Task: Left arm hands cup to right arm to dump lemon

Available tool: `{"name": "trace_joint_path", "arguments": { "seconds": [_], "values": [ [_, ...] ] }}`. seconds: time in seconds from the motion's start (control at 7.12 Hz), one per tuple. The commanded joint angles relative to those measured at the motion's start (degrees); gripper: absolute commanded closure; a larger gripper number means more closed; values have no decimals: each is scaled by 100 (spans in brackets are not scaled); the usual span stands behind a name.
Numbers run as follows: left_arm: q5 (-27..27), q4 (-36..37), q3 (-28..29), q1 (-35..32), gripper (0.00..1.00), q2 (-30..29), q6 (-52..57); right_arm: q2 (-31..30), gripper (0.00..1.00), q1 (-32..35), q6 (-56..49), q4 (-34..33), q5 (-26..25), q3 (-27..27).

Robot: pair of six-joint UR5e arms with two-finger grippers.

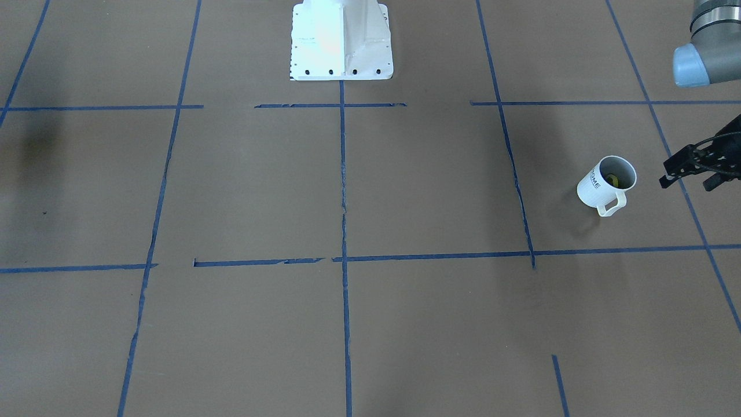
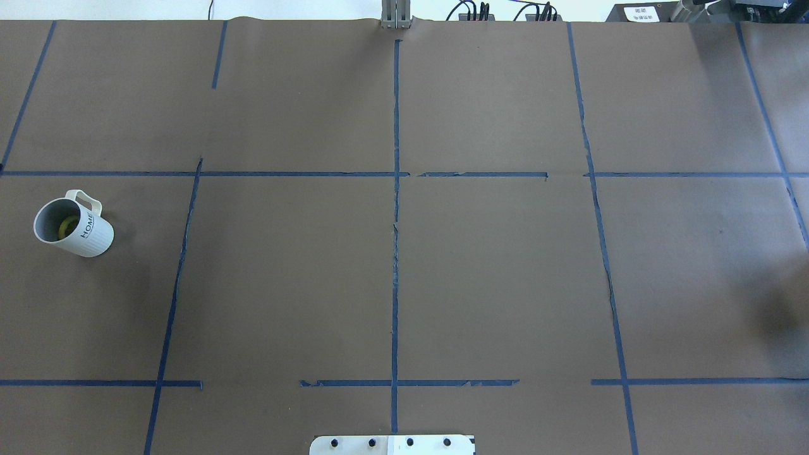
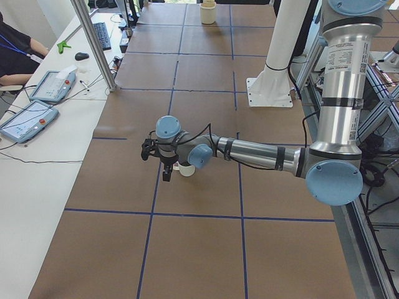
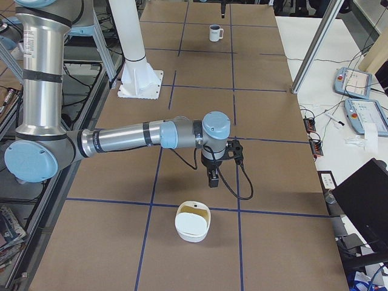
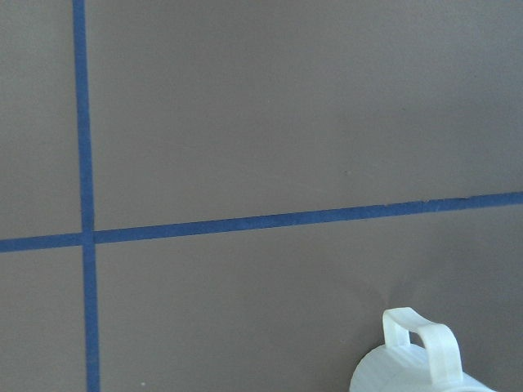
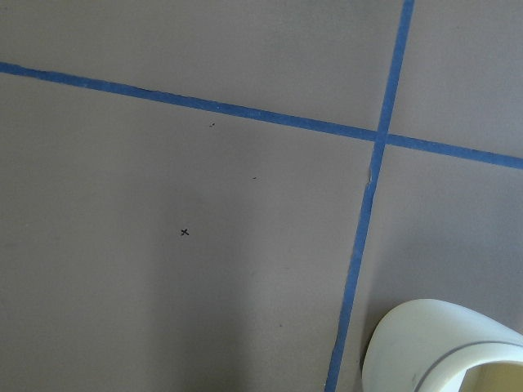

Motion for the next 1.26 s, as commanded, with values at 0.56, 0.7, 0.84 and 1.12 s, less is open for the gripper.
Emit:
{"name": "trace_joint_path", "arguments": {
  "seconds": [0.56, 0.7, 0.84, 1.12],
  "values": [
    [134, -151, -140, 781, 0, 288, -618, -8, 0, 0, 3, -9, -8, 41],
    [134, -160, -176, 782, 31, 296, -724, -8, 0, 0, 3, -9, -8, 23],
    [143, -151, -202, 782, 88, 314, -882, -8, 0, 0, 3, -9, -17, 32],
    [152, -143, -289, 782, 100, 314, -892, -8, 0, 0, 3, -9, -17, 23]
  ]
}}
